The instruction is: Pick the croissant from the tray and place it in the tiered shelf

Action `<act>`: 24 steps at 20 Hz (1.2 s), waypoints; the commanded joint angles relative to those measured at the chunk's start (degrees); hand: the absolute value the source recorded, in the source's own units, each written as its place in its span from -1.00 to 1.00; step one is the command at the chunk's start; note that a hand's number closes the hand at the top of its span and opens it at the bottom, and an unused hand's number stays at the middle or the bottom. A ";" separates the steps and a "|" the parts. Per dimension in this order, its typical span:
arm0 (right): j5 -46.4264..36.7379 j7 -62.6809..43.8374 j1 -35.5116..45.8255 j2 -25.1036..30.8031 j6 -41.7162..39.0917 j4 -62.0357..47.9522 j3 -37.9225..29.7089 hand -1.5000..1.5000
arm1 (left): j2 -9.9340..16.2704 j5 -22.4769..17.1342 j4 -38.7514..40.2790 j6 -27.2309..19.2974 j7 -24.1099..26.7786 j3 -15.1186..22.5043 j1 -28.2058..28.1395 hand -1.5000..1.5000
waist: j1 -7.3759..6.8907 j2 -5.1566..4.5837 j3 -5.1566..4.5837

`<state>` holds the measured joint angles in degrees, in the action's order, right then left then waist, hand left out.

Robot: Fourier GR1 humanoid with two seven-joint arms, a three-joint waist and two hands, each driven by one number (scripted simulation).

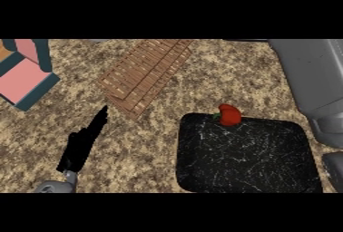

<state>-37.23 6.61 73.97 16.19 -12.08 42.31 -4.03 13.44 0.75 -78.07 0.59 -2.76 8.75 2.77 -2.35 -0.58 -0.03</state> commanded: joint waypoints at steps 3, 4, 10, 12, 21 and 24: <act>-2.00 0.17 9.81 -3.29 7.50 -14.19 -2.26 1.00 | 0.31 -0.41 0.34 1.55 -0.68 -0.65 2.36 0.00 | -1.27 -0.67 -0.04; -2.58 -0.30 11.80 -3.52 6.77 -15.77 -1.78 1.00 | -0.94 0.60 2.08 0.94 1.23 0.43 1.16 0.00 | -1.26 -0.69 -0.07; -5.83 5.83 12.64 -5.57 10.93 -22.81 0.14 1.00 | -0.75 0.72 -1.41 1.16 -2.55 0.88 2.45 0.00 | -2.25 -1.14 -0.04; -6.42 5.16 14.83 -6.67 11.05 -24.93 0.31 1.00 | -0.73 -0.01 -0.07 1.74 -0.86 0.02 2.67 0.00 | -2.85 -1.41 -0.09; -8.63 5.22 16.66 -10.84 11.71 -31.92 1.42 1.00 | -1.65 1.97 -0.21 1.42 -0.91 1.96 2.84 0.00 | -3.85 -1.89 -0.11; -2.20 5.32 16.98 -12.88 7.16 -33.09 -4.60 1.00 | -1.00 1.24 0.49 1.99 -0.77 0.68 4.56 0.00 | -4.66 -2.44 -0.09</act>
<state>-43.73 10.91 90.85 4.59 -1.79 11.07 -4.42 12.55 1.87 -77.99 2.42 -3.67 9.48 6.45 -6.41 -2.51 -0.15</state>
